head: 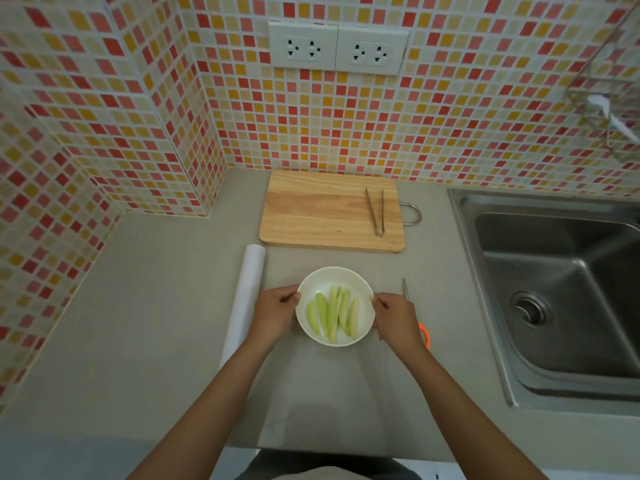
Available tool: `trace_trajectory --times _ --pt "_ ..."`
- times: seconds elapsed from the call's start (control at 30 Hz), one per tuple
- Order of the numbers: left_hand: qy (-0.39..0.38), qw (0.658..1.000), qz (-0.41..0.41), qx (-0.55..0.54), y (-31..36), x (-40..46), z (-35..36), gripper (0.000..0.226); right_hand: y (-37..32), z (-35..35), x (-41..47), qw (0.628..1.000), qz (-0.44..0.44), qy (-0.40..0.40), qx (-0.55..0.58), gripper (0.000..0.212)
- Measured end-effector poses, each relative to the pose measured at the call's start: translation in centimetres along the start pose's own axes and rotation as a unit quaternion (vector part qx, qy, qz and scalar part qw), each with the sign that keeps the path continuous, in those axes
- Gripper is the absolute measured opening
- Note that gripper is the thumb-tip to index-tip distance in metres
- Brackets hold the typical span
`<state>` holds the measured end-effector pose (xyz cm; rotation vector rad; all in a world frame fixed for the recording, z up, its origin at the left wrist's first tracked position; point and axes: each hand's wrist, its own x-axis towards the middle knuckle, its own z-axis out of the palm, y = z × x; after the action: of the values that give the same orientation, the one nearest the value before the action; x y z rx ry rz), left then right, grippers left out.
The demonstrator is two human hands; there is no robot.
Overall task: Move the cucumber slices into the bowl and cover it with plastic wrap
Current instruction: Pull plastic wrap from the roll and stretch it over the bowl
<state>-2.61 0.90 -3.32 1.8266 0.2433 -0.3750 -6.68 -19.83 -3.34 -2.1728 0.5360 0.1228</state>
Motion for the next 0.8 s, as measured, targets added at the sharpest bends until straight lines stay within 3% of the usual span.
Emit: trace_trajectory --times 0.23,0.3,0.4,0.43,0.5,0.63,0.8 --pt "0.001 1.0 0.006 0.019 0.2 -0.4 0.0 0.025 0.0 -0.1 0.2 1.0 -0.002 0.005 -0.001 0.032" --pt "0.06 0.993 0.043 0.091 -0.1 -0.5 -0.9 0.026 0.2 -0.2 0.3 1.0 -0.003 0.013 0.001 0.03" --pt "0.212 0.917 0.097 0.324 -1.0 -0.5 -3.5 0.034 0.2 -0.6 0.1 0.998 0.004 0.063 0.02 0.026" --pt "0.238 0.889 0.087 0.381 -1.3 -0.5 -4.3 0.037 0.2 -0.7 0.1 0.997 0.006 0.073 0.027 0.026" --pt "0.231 0.87 0.027 0.435 -1.8 -0.5 -5.4 0.047 0.0 -0.7 0.1 0.996 0.009 0.079 0.025 0.026" --pt "0.14 0.899 -0.04 0.414 -3.1 -0.4 -5.8 0.048 -0.5 -0.4 -0.3 0.996 0.003 0.085 -0.004 0.027" --pt "0.115 0.965 -0.05 0.229 -3.6 -0.2 -6.6 0.043 -2.2 -0.7 -1.8 0.984 -0.051 0.155 -0.069 0.029"
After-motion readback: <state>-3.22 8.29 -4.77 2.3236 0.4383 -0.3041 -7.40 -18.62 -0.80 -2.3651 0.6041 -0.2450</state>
